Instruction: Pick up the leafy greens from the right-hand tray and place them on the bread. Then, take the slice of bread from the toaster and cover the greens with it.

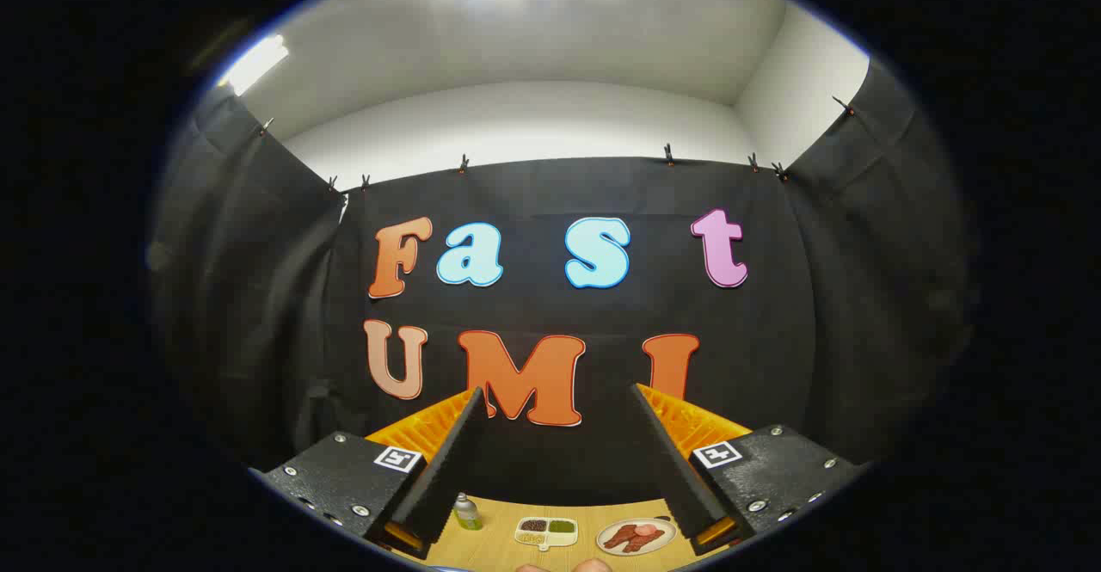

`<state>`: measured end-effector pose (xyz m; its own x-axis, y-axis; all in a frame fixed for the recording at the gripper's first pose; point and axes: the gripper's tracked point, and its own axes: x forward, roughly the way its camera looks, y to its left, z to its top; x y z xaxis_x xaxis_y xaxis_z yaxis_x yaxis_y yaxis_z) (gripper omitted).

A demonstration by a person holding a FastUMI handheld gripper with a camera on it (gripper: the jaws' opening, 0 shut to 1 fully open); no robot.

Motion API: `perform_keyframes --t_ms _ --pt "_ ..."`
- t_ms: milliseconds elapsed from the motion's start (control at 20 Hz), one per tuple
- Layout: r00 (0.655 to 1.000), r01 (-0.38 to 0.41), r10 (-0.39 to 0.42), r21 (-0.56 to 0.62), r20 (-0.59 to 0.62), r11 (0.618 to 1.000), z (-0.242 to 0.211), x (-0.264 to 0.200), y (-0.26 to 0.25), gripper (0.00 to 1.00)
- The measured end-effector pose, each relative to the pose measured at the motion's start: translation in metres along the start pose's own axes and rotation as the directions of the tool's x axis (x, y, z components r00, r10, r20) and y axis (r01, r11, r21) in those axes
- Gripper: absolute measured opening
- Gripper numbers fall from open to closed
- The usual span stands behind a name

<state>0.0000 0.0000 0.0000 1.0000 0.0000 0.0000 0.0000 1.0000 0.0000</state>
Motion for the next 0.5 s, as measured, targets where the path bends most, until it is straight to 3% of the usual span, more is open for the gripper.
perform_keyframes --t_ms 200,500 --pt "0.998 0.060 -0.060 -0.006 0.013 0.998 -0.005 0.002 -0.026 0.98" --pt "0.997 0.053 -0.053 0.004 0.050 0.999 -0.012 0.003 -0.036 0.99"
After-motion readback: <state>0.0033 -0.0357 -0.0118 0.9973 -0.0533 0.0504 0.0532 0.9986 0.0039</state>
